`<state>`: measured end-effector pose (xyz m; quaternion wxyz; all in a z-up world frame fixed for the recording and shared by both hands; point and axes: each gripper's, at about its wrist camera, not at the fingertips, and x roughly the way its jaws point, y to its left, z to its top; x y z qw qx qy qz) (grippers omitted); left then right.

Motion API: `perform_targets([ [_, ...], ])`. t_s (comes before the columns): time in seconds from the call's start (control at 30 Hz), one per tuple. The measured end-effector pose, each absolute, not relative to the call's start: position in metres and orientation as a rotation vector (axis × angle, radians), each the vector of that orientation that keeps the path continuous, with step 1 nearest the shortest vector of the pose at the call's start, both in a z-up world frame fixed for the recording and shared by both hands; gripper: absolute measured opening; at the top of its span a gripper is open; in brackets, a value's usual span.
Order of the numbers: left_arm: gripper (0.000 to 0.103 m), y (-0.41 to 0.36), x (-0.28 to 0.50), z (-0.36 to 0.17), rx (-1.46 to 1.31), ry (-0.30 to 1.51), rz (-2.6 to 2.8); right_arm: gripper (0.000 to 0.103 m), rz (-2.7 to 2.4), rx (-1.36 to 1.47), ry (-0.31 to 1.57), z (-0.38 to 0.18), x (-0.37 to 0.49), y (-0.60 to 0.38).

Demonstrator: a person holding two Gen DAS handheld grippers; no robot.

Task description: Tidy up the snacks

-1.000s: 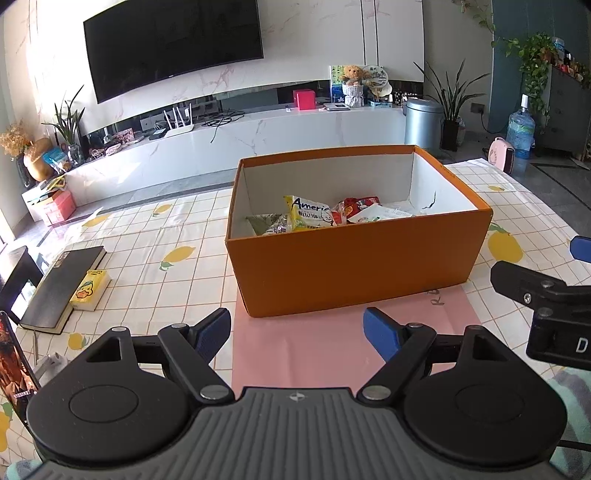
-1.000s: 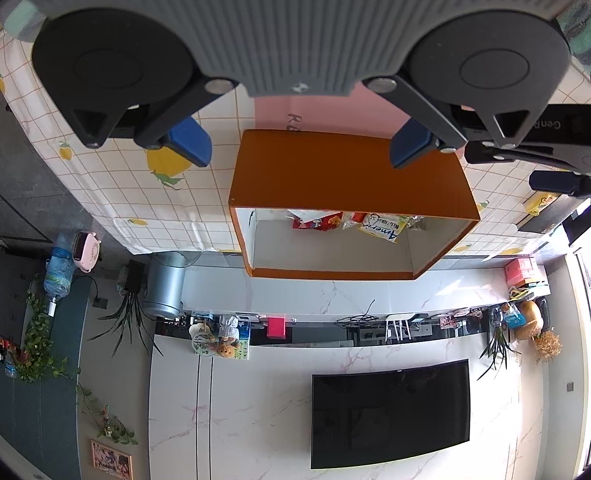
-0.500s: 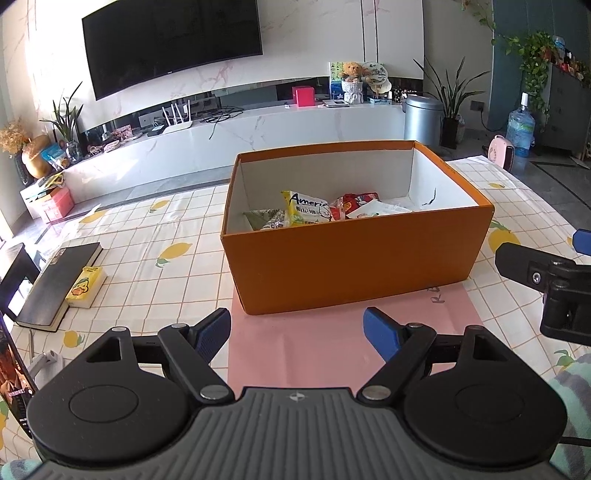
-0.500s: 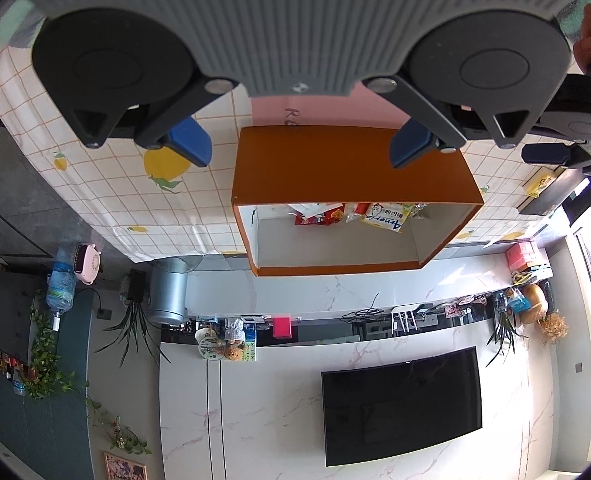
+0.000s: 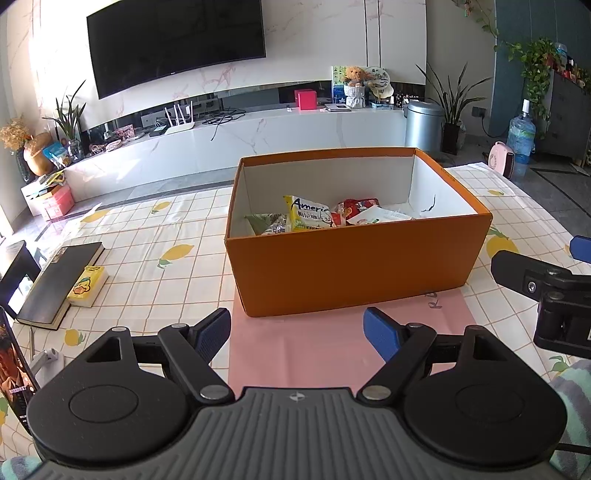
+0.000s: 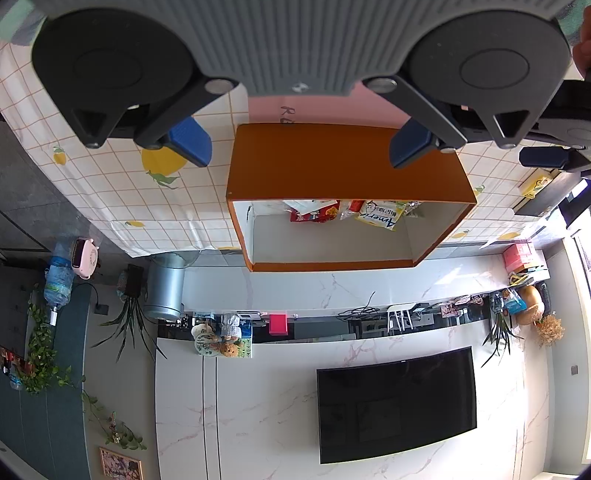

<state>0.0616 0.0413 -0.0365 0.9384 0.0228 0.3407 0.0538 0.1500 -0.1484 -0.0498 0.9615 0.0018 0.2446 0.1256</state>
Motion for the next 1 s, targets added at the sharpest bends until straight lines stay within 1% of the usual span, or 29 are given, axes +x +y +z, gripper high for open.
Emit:
perform_targets([
  [1.0, 0.095, 0.0397, 0.0591, -0.0320, 0.034, 0.694, 0.116, 0.099, 0.251, 0.010, 0.498, -0.0483, 0.1473, -0.1500],
])
